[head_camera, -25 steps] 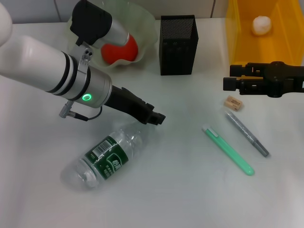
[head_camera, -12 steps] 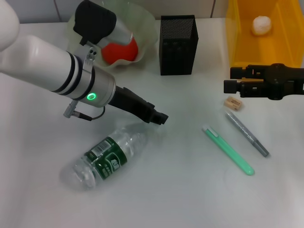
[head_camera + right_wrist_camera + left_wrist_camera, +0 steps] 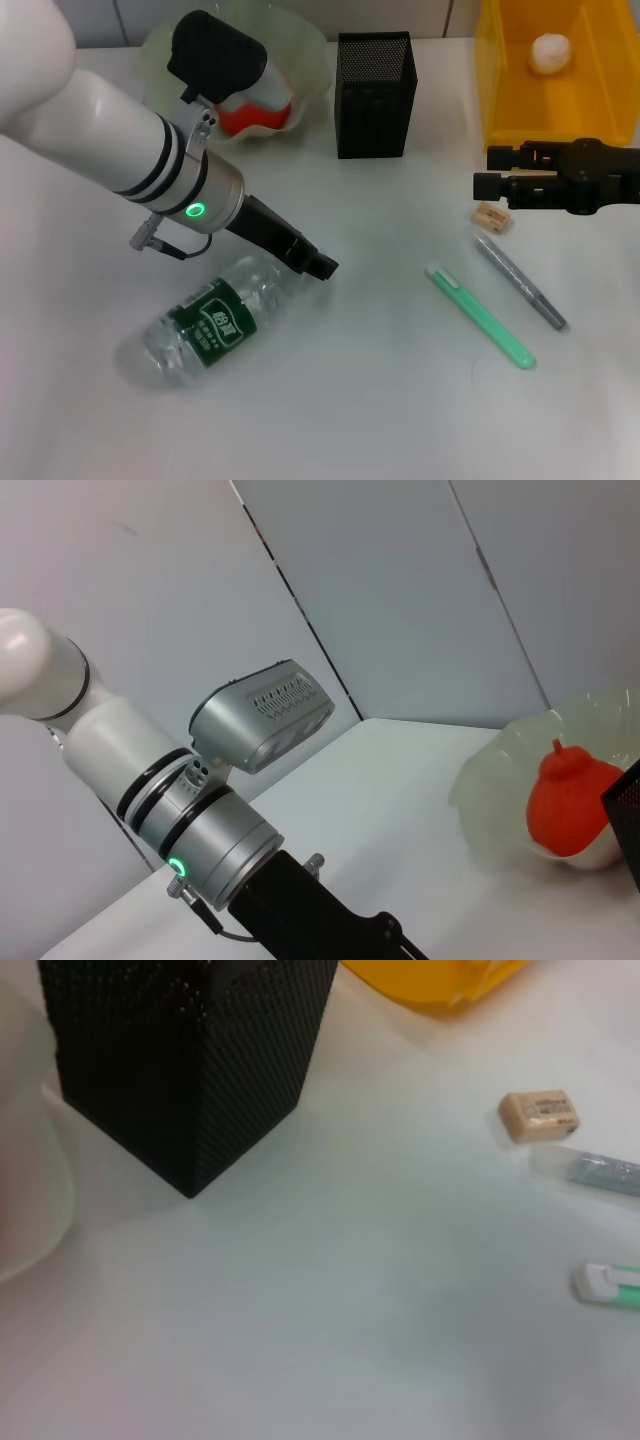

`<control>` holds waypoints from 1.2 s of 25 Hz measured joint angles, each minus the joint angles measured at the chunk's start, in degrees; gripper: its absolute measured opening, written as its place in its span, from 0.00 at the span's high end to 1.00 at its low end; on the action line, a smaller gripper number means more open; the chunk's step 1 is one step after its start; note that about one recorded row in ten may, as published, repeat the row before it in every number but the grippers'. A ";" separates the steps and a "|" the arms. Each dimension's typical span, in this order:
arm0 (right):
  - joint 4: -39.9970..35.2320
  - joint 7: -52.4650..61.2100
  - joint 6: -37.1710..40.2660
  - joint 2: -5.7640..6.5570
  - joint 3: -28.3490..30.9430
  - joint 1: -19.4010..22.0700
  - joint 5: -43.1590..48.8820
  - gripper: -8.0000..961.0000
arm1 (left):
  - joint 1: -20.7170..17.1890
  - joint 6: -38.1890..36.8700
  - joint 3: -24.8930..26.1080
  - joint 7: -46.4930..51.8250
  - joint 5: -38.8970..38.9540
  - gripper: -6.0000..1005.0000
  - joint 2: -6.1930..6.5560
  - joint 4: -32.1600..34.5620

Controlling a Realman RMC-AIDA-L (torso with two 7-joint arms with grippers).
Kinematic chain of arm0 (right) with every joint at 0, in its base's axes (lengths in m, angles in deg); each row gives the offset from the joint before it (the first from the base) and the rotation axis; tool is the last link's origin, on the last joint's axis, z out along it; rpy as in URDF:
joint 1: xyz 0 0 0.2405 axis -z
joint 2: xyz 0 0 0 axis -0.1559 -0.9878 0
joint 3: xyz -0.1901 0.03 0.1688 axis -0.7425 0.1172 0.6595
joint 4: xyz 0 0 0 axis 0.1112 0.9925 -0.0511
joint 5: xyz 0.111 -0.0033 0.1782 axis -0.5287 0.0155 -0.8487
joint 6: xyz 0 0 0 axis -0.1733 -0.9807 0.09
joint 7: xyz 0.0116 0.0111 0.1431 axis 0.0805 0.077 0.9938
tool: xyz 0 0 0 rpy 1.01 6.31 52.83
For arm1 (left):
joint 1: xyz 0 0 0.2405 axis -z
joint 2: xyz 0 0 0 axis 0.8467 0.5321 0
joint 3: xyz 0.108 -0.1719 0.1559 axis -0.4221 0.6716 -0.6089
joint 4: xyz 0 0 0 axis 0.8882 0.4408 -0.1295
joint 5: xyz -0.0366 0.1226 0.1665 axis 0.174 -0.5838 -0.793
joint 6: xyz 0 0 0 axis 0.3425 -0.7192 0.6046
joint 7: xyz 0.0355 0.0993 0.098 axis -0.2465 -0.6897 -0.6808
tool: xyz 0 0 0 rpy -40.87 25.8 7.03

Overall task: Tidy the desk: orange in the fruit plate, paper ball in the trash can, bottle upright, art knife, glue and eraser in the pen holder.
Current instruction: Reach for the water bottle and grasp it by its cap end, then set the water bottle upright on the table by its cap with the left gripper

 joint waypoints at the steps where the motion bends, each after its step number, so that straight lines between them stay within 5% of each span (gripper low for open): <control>1: 0.00 -0.02 0.00 0.00 0.00 0.00 0.00 0.20 | 0.24 -0.05 -0.05 0.15 0.00 0.46 -0.04 -0.14; 16: 0.00 0.11 0.00 -0.09 0.00 -0.02 0.00 0.20 | 0.81 0.08 -3.16 0.30 -0.68 0.47 -0.09 -0.31; 30: 0.01 0.12 0.00 -0.09 0.43 0.07 0.00 0.20 | -1.40 0.29 -0.34 -0.97 -0.11 0.55 0.25 5.37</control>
